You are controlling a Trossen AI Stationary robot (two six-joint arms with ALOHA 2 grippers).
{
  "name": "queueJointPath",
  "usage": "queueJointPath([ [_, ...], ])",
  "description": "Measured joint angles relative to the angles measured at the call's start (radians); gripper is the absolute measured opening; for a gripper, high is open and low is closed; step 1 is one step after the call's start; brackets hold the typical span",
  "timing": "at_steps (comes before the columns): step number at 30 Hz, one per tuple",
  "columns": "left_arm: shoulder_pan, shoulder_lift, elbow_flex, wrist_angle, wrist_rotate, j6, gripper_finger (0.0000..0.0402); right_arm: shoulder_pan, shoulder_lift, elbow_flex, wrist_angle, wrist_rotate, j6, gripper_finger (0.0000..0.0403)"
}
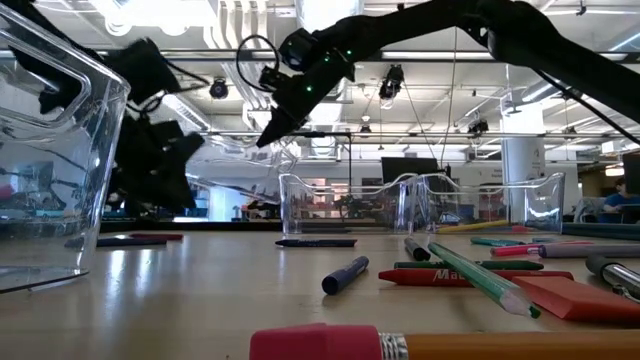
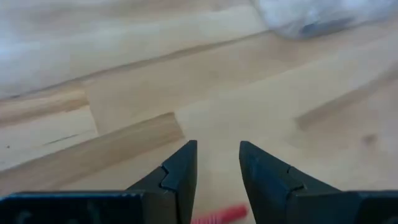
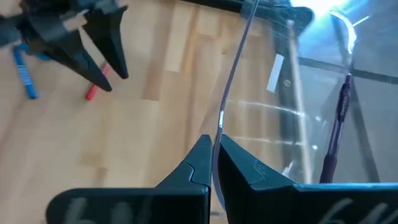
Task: Sort crayons/erasers/pens/pencils in bins
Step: Put the red crayon into the top middle transparent bin
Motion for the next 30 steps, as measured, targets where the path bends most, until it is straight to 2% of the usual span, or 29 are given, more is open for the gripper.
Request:
queueJointPath([
  [8,-0.186,-0.220,-0.004,-0.043,-0.142,-0.027,0.0106,0.059,0.029,-0.004,-0.025,-0.003,-0.009,0.0008],
  [15,-0.270,-0.345,-0.004,-0.092,-0.280,-0.018,0.0106,0.063,0.070,-0.004,-0.038,-0.020,-0.005,0.0008],
  [21,-0.272,-0.376,-0.006,-0.126,-0.299,-0.018,0.0106,0.066,0.107,-0.004,-0.047,-0.028,-0.024,0.0008],
  [30,-0.272,-0.345,-0.008,-0.124,-0.299,-0.019,0.0106,0.063,0.126,-0.003,-0.035,-0.024,-0.022,0.0015],
])
